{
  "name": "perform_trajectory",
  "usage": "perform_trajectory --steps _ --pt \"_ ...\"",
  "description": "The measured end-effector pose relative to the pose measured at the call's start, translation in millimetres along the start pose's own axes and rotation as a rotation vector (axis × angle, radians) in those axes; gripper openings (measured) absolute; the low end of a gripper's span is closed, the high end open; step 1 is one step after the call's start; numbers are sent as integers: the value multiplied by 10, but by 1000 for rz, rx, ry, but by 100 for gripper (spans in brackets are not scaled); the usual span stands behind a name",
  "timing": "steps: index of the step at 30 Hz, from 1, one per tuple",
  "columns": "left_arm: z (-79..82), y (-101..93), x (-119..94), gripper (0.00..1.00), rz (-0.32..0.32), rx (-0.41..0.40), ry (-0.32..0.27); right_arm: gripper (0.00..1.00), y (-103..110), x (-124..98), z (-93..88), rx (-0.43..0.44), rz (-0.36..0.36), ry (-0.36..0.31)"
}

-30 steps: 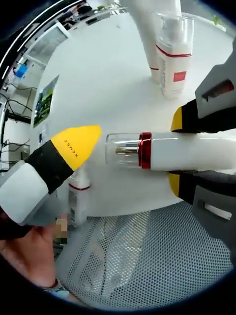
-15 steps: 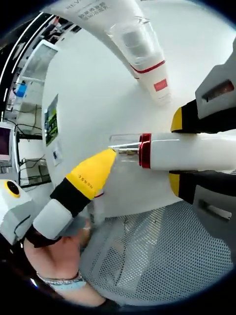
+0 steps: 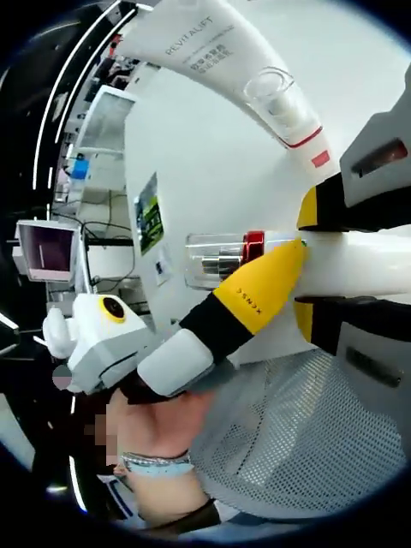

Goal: Arrange the skincare products in the storage area until every visible bottle or jar stands upright without overlapping.

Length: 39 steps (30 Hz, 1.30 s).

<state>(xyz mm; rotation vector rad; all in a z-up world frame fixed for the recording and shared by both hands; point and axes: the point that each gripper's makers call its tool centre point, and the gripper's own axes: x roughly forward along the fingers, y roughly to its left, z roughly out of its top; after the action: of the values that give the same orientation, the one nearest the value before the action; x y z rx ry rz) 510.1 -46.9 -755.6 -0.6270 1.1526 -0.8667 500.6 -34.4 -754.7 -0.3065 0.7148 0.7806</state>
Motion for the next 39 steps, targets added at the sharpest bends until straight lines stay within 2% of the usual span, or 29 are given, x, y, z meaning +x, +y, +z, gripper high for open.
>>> perform_trajectory --steps 1,2,4,8,11,12,14,17,22,26,27,28,30,32,35,36,37,38,39 --pt "14 -41 -4 33 -20 -1 -5 21 29 -7 40 -21 -4 -16" --pt "11 -142 -34 27 -79 -14 12 21 35 -3 54 -22 -11 -22" --pt "40 -86 -63 27 -46 -24 9 22 12 -23 81 -12 -13 -37" --pt "94 -101 -100 26 25 123 0 23 1 0 124 20 -7 -74" --pt "95 -115 -118 26 74 186 7 24 4 22 130 19 -11 -90" --pt "108 -126 -126 26 78 201 2 24 6 31 151 14 -3 -120" --pt "158 -149 -153 26 103 271 -23 24 4 5 211 -10 15 -173" --pt "207 -182 -187 25 159 406 -49 23 -22 -66 240 -10 27 -189" --pt "311 -221 -251 25 266 605 -115 24 -91 -138 228 21 41 -187" --pt "335 -252 -265 26 344 787 -128 27 -144 -211 277 -6 13 -191" --pt "338 -248 -265 26 355 806 -133 26 -156 -217 269 -30 13 -175" --pt "327 -259 -256 26 352 821 -132 26 -174 -224 245 -32 3 -155" --pt "314 -260 -248 26 356 839 -126 25 -200 -254 249 -106 -13 -142" --pt "310 -275 -233 26 357 889 -129 26 -195 -330 256 -158 -11 -134" --pt "300 -307 -199 27 354 957 -135 25 -197 -479 268 -154 2 -131" --pt "286 -307 -194 27 362 958 -133 25 -215 -557 338 -149 1 -172" --pt "292 -304 -193 27 366 970 -135 26 -229 -602 361 -141 7 -178" --pt "293 -303 -189 28 356 979 -139 27 -265 -674 392 -119 7 -182" --pt "327 -313 -179 29 333 1002 -167 28 -267 -710 456 -69 11 -216"
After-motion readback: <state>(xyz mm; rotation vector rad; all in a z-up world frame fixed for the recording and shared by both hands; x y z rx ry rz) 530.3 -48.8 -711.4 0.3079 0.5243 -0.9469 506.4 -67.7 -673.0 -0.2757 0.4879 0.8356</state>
